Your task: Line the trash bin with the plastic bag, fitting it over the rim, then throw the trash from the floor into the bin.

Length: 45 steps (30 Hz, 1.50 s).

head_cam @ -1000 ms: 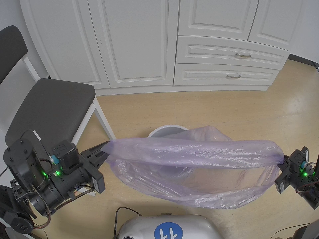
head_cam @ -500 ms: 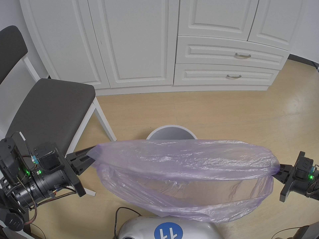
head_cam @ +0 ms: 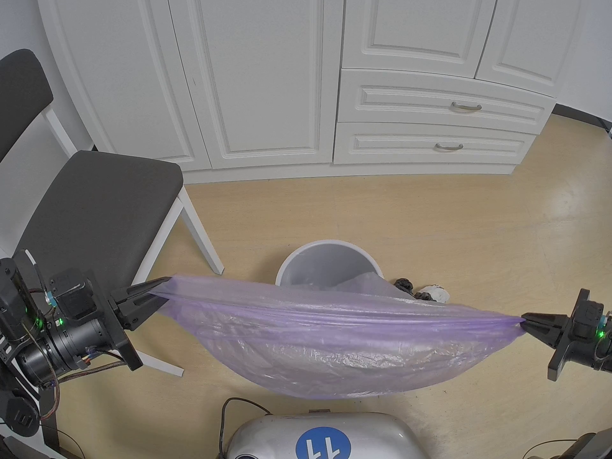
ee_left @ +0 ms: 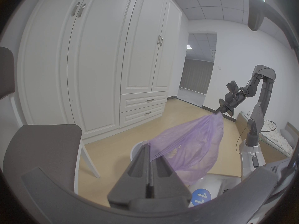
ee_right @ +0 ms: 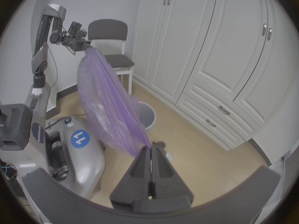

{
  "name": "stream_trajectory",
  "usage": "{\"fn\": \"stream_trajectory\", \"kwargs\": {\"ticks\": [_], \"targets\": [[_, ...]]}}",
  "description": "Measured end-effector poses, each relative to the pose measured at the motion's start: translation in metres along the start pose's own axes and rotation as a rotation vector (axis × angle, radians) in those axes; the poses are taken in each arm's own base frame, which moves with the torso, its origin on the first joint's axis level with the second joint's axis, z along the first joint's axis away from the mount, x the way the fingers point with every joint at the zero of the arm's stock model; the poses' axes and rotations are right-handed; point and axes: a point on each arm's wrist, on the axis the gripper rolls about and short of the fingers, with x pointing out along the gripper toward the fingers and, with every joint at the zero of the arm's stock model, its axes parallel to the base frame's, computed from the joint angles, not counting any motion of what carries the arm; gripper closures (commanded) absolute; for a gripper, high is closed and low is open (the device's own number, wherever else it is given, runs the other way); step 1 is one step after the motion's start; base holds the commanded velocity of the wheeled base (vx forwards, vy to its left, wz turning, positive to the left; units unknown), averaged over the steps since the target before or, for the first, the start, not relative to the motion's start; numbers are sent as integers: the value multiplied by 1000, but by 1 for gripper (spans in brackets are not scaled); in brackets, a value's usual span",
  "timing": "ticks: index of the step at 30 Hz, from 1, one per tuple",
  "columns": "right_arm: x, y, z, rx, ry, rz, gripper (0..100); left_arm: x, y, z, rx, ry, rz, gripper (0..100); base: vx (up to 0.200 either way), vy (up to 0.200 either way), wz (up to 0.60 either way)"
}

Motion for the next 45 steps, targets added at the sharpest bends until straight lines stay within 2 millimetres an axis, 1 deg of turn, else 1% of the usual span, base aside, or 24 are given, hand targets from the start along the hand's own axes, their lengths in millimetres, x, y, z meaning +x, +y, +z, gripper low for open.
{"fn": "stream_trajectory", "kwargs": {"ticks": [4,13,18,24,33,39,45], "targets": [[0,0,-4,-9,44,17,100,0,1,0,2,1,5,100,0,0,0],[1,-3,-1,-12,35,1,100,2,2,1,5,-4,6,100,0,0,0],[0,-5,1,-15,25,-6,100,4,-3,5,18,-30,-20,100,0,0,0],[-2,-5,5,-23,3,-13,100,8,-20,14,53,-116,-110,100,0,0,0],[-3,-7,10,-24,-23,-15,100,15,-47,12,48,-128,-264,100,0,0,0],[4,-3,18,-9,-48,19,100,19,-61,10,41,-119,-342,100,0,0,0],[19,6,30,59,-27,-38,100,20,-71,9,37,-115,-401,100,0,0,0]]}}
